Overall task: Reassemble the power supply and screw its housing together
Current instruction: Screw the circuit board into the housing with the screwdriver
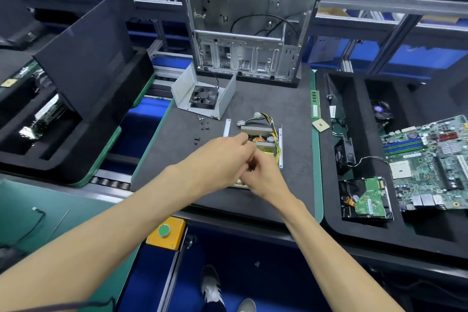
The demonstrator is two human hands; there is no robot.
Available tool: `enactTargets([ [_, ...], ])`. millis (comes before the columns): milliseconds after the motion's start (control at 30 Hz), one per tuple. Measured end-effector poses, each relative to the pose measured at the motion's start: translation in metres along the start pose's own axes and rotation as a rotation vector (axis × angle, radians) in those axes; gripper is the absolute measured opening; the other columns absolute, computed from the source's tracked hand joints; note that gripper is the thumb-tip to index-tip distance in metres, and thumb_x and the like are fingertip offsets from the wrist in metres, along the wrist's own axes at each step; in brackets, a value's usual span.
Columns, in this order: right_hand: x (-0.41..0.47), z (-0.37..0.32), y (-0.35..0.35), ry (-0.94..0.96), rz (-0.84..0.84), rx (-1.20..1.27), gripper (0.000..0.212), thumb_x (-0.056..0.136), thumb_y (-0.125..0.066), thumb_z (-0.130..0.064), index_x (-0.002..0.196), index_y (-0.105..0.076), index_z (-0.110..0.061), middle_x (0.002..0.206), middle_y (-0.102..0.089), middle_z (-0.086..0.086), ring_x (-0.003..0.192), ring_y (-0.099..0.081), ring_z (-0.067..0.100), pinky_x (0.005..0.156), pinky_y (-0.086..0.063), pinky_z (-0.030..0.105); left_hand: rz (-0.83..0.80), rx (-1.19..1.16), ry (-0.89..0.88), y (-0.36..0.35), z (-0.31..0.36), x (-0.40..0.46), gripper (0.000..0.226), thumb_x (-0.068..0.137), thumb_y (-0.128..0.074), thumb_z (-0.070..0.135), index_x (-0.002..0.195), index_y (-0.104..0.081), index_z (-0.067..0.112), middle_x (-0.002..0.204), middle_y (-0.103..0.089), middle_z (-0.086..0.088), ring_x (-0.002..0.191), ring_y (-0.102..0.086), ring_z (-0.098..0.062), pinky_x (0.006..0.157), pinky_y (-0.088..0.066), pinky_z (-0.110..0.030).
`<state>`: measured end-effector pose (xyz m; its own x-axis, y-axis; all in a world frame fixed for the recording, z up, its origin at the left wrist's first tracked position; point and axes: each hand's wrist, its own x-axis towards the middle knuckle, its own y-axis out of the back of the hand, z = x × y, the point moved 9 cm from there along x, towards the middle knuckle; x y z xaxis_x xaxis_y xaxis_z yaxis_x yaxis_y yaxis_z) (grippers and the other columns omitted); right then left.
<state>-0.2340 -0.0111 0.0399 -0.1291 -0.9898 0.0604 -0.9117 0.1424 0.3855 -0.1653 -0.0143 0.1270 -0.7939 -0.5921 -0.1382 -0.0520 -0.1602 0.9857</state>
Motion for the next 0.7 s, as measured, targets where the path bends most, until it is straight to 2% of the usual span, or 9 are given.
enactTargets([
  [67, 0.002, 0.004, 0.004, -0.039, 0.006, -0.042, 0.015, 0.064, -0.052, -0.027, 0.067, -0.052, -0.042, 0.059, -0.057, -0.010, 0.050, -0.042, 0.005, 0.046, -0.036, 0.015, 0.010, -0.010, 0.015, 0.001, 0.001, 0.002, 0.015, 0.101, -0.048, 0.020, 0.112, -0.055, 0.013, 0.109, -0.049, -0.005, 0.089, -0.057, -0.027, 0.070, -0.041, -0.035],
  [200, 0.004, 0.006, 0.004, -0.067, -0.031, -0.145, 0.018, 0.066, -0.057, -0.020, 0.065, -0.050, -0.037, 0.057, -0.057, -0.021, 0.050, -0.043, 0.001, 0.045, -0.035, 0.013, -0.039, -0.017, -0.047, -0.002, 0.006, 0.003, 0.017, 0.100, -0.046, 0.013, 0.113, -0.055, 0.013, 0.114, -0.049, -0.005, 0.095, -0.057, -0.027, 0.081, -0.049, -0.042],
  [300, 0.005, -0.004, -0.001, -0.032, -0.082, -0.210, 0.011, 0.067, -0.056, -0.032, 0.066, -0.053, -0.043, 0.059, -0.059, -0.024, 0.053, -0.047, 0.001, 0.047, -0.033, 0.014, -0.085, -0.038, -0.096, -0.003, -0.002, 0.002, 0.018, 0.099, -0.049, 0.020, 0.115, -0.057, 0.019, 0.119, -0.055, 0.002, 0.104, -0.058, -0.023, 0.085, -0.050, -0.043],
  [367, 0.014, -0.017, 0.003, 0.024, -0.093, -0.226, 0.016, 0.065, -0.051, -0.044, 0.075, -0.058, -0.054, 0.062, -0.060, -0.016, 0.056, -0.047, 0.008, 0.049, -0.038, 0.018, -0.032, -0.254, -0.098, 0.007, -0.021, 0.002, 0.018, 0.097, -0.057, 0.030, 0.114, -0.061, 0.025, 0.115, -0.063, 0.010, 0.103, -0.060, -0.015, 0.087, -0.052, -0.039],
  [400, 0.021, -0.024, 0.008, 0.053, -0.069, -0.221, 0.017, 0.068, -0.054, -0.043, 0.082, -0.062, -0.050, 0.063, -0.059, -0.008, 0.056, -0.046, 0.011, 0.054, -0.042, 0.023, 0.029, -0.439, -0.087, 0.015, -0.034, 0.003, 0.018, 0.096, -0.061, 0.031, 0.114, -0.065, 0.026, 0.110, -0.067, 0.011, 0.099, -0.063, -0.012, 0.086, -0.053, -0.035],
  [433, 0.029, -0.033, 0.017, 0.088, -0.009, -0.216, 0.015, 0.073, -0.060, -0.039, 0.087, -0.066, -0.036, 0.060, -0.055, -0.002, 0.055, -0.044, 0.012, 0.056, -0.042, 0.026, 0.109, -0.633, -0.061, 0.025, -0.052, 0.005, 0.017, 0.097, -0.063, 0.027, 0.114, -0.067, 0.025, 0.104, -0.070, 0.010, 0.093, -0.065, -0.011, 0.083, -0.054, -0.029],
  [500, 0.045, -0.046, 0.038, 0.107, 0.171, -0.194, 0.020, 0.082, -0.067, -0.032, 0.077, -0.059, -0.014, 0.054, -0.042, -0.004, 0.053, -0.037, 0.009, 0.053, -0.036, 0.023, 0.276, -0.903, 0.083, 0.031, -0.103, 0.010, 0.016, 0.098, -0.062, 0.016, 0.111, -0.071, 0.021, 0.098, -0.073, 0.005, 0.083, -0.071, -0.013, 0.080, -0.057, -0.026],
  [600, 0.067, -0.039, 0.053, -0.087, 0.341, 0.205, 0.024, 0.093, -0.063, -0.022, 0.072, -0.055, -0.011, 0.054, -0.043, -0.008, 0.048, -0.038, 0.004, 0.048, -0.032, 0.015, 0.375, -0.956, 0.389, 0.000, -0.186, 0.021, 0.016, 0.094, -0.062, 0.004, 0.101, -0.073, 0.014, 0.087, -0.074, -0.005, 0.078, -0.074, -0.021, 0.080, -0.061, -0.036],
  [700, 0.083, -0.018, 0.041, -0.310, 0.396, 0.705, 0.020, 0.098, -0.059, -0.017, 0.079, -0.059, -0.011, 0.055, -0.033, -0.004, 0.044, -0.026, 0.009, 0.039, -0.023, 0.021, 0.274, -0.818, 0.540, -0.051, -0.231, 0.031, 0.014, 0.089, -0.064, 0.002, 0.093, -0.074, 0.012, 0.077, -0.072, -0.003, 0.071, -0.068, -0.021, 0.069, -0.056, -0.029],
])
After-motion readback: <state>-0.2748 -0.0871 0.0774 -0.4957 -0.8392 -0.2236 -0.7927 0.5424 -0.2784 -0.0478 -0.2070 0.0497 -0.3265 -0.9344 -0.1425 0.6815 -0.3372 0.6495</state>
